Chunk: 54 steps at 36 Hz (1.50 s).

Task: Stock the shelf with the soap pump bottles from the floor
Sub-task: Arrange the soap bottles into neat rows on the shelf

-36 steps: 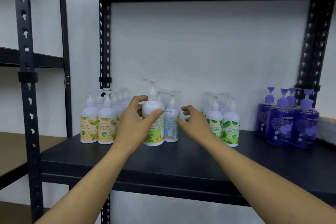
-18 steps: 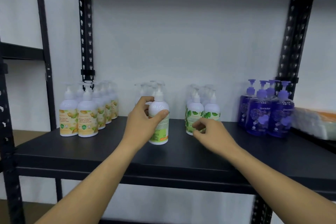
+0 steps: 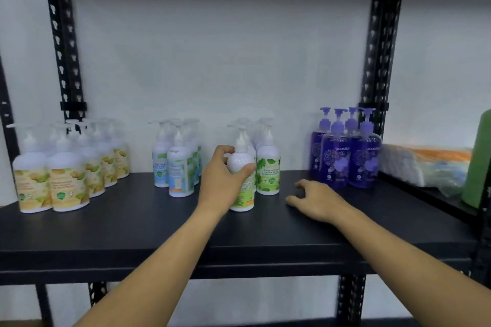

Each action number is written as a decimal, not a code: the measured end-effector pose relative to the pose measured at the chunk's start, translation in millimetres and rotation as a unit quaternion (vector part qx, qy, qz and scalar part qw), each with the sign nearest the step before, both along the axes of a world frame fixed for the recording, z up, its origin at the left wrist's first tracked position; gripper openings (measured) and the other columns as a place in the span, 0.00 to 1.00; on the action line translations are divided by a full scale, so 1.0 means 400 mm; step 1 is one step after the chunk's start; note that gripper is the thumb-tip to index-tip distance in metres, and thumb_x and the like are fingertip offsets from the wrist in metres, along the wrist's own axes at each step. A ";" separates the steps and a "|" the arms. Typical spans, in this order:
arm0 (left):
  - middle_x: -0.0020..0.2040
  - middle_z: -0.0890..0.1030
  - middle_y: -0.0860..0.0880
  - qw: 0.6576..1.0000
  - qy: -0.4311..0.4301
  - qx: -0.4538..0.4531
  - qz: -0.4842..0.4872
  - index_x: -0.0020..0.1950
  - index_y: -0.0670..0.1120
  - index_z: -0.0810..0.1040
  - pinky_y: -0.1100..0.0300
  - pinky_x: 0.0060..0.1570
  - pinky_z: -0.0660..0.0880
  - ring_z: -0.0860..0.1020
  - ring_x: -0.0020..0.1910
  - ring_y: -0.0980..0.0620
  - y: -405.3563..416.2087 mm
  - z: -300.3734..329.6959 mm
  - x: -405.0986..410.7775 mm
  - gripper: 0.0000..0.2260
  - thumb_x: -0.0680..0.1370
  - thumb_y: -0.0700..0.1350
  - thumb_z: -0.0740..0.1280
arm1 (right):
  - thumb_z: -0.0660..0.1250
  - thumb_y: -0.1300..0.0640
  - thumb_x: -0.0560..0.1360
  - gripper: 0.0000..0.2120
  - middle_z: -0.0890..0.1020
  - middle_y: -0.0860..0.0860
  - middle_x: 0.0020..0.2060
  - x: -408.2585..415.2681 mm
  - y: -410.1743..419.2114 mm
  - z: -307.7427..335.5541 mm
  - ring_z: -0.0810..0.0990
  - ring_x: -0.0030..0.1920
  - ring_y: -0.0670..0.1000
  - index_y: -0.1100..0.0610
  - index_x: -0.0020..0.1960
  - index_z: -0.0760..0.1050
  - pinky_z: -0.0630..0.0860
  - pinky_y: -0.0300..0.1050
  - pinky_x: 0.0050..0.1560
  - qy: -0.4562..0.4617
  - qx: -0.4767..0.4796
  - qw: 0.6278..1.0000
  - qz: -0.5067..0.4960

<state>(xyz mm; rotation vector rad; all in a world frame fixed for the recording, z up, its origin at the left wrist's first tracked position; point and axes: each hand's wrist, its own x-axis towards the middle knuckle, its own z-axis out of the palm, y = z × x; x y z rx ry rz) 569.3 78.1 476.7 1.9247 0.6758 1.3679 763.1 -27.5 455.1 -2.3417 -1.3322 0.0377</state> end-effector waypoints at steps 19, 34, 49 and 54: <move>0.56 0.77 0.59 0.998 0.041 0.026 -0.031 0.65 0.63 0.61 0.63 0.49 0.77 0.79 0.51 0.61 0.004 -0.061 0.016 0.29 0.74 0.41 0.72 | 0.49 0.33 0.80 0.35 0.52 0.52 0.81 0.002 0.003 -0.020 0.49 0.81 0.54 0.49 0.82 0.52 0.48 0.55 0.78 -0.039 -0.116 0.992 0.005; 0.63 0.69 0.50 0.994 0.088 0.063 0.033 0.68 0.60 0.56 0.46 0.58 0.76 0.72 0.61 0.48 0.002 -0.067 0.015 0.35 0.70 0.54 0.76 | 0.49 0.32 0.80 0.36 0.52 0.51 0.81 0.001 -0.002 -0.020 0.49 0.81 0.54 0.49 0.82 0.52 0.48 0.55 0.78 -0.039 -0.119 0.992 0.004; 0.51 0.80 0.50 0.995 0.074 0.039 -0.048 0.65 0.60 0.58 0.60 0.48 0.79 0.81 0.48 0.55 0.012 -0.064 0.003 0.33 0.73 0.40 0.75 | 0.50 0.32 0.80 0.35 0.53 0.51 0.81 0.000 -0.005 -0.019 0.50 0.81 0.54 0.49 0.81 0.53 0.48 0.54 0.78 -0.037 -0.112 0.993 0.003; 0.57 0.76 0.47 0.996 0.075 0.048 -0.028 0.63 0.61 0.53 0.65 0.45 0.74 0.79 0.50 0.56 0.007 -0.067 0.009 0.37 0.71 0.46 0.78 | 0.50 0.32 0.80 0.35 0.53 0.51 0.81 -0.002 -0.004 -0.018 0.51 0.81 0.54 0.49 0.81 0.54 0.49 0.54 0.78 -0.039 -0.113 0.993 0.001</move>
